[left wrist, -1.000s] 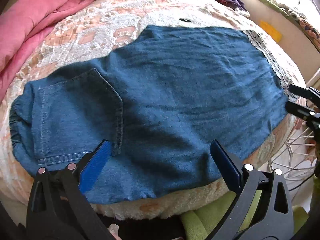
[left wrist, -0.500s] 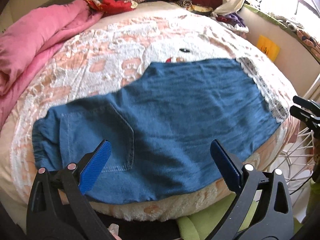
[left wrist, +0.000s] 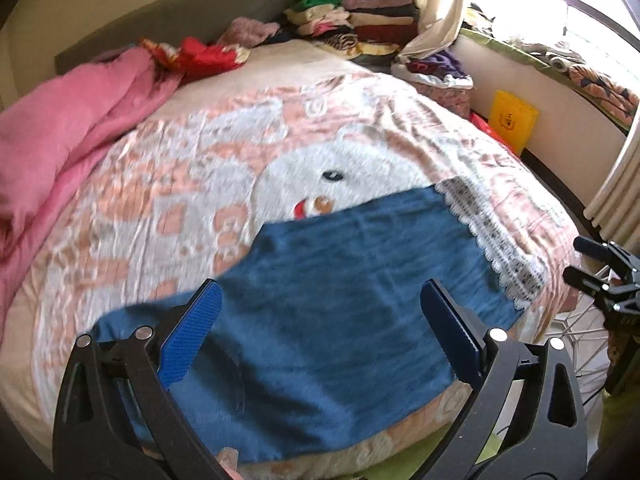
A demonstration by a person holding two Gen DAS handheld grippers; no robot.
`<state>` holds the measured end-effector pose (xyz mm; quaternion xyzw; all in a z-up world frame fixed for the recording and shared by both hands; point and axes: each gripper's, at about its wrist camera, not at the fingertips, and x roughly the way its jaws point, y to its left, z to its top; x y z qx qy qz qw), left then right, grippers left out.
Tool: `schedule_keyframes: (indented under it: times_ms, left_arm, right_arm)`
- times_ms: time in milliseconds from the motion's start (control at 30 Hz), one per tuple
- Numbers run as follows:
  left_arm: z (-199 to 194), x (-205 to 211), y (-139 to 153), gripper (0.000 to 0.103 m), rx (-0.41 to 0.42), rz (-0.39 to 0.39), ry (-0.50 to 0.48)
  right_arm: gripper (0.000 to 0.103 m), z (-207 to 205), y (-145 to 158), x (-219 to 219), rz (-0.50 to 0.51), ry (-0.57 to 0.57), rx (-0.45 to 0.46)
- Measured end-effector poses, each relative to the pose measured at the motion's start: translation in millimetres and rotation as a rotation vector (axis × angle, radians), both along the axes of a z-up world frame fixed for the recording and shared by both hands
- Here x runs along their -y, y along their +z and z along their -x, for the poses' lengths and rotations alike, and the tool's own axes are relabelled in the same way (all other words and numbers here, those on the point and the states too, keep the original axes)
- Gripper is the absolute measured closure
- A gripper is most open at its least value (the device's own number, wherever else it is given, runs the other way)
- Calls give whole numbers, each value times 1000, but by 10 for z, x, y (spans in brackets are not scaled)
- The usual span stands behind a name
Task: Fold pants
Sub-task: 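Grasp the lace hem with the left gripper while the right gripper grips the denim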
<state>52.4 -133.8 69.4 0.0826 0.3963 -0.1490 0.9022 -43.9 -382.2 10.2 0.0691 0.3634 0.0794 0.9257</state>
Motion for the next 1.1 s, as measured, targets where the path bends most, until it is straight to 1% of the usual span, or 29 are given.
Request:
schedule_keyframes:
  times_ms: [133, 267, 400, 567, 833, 933, 1000, 1100]
  left_arm:
    - [-89, 161, 30, 10, 10, -8, -37]
    - [-249, 297, -32, 10, 7, -19, -61]
    - [-386, 402, -83, 10, -2, -2, -96]
    - [-543, 602, -163, 10, -9, -13, -153]
    - [-896, 1067, -391, 10, -28, -54, -258]
    - [-1039, 1217, -504, 10, -52, -69, -300]
    - [-1114, 1297, -580, 10, -60, -92, -313]
    - [-1239, 1397, -684, 10, -75, -106, -335]
  right_arm:
    - [13, 7, -51, 73, -16, -12, -12]
    - [13, 16, -120, 87, -25, 0, -30]
    - [13, -28, -265, 60, -31, 20, -69]
    - [13, -99, -418, 51, -65, 30, -102]
    - [13, -198, -530, 54, -84, 40, -137]
    - [13, -230, -558, 78, -94, 37, -145]
    - [13, -258, -586, 95, -97, 32, -153]
    - [13, -307, -641, 113, -110, 27, -167]
